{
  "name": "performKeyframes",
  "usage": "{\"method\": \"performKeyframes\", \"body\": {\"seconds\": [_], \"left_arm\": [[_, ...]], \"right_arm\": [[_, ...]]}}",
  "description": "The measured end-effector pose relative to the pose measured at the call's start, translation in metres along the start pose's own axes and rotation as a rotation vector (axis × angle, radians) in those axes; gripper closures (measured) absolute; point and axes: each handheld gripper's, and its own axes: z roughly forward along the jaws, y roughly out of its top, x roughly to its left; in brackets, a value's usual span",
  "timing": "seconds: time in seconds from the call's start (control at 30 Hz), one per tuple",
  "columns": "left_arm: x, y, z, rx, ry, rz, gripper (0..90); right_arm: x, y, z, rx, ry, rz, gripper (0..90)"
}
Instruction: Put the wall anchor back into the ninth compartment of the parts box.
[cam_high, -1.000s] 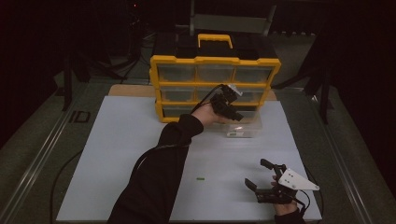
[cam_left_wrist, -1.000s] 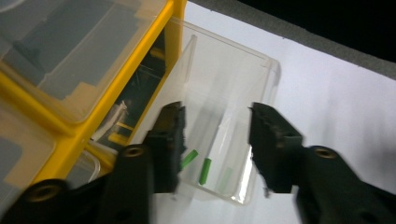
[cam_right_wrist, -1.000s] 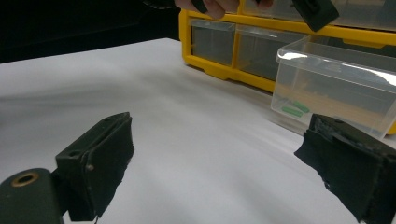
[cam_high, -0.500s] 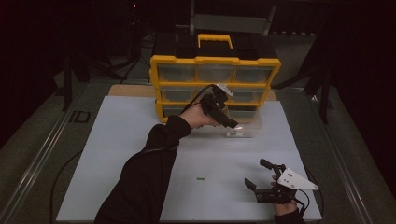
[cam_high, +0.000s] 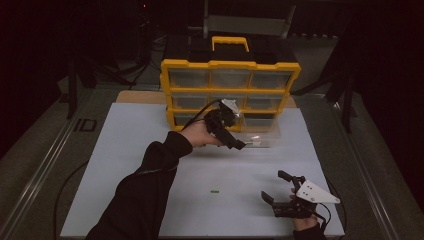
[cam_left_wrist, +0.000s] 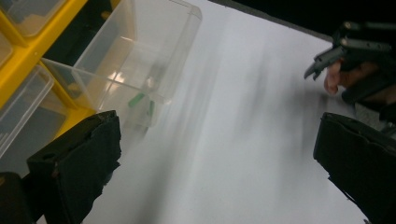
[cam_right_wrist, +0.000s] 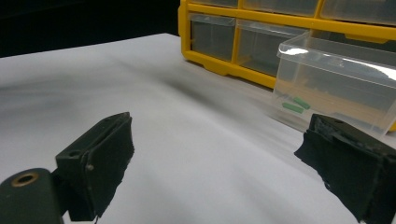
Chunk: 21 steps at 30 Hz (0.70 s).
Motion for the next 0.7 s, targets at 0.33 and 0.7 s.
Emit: {"method": "performKeyframes", "body": {"seconds": [0.33, 0.7], "left_arm": [[-0.013, -0.014, -0.004, -0.016, -0.015, 0.018, 1.5], [-0.036, -0.044, -0.012, -0.007, -0.050, 0.045, 1.5]], "right_arm": [[0.001, 0.000, 0.000, 0.001, 0.000, -0.006, 8.2], [0.001, 0.001, 0.000, -0.002, -0.005, -0.009, 8.2]]}}
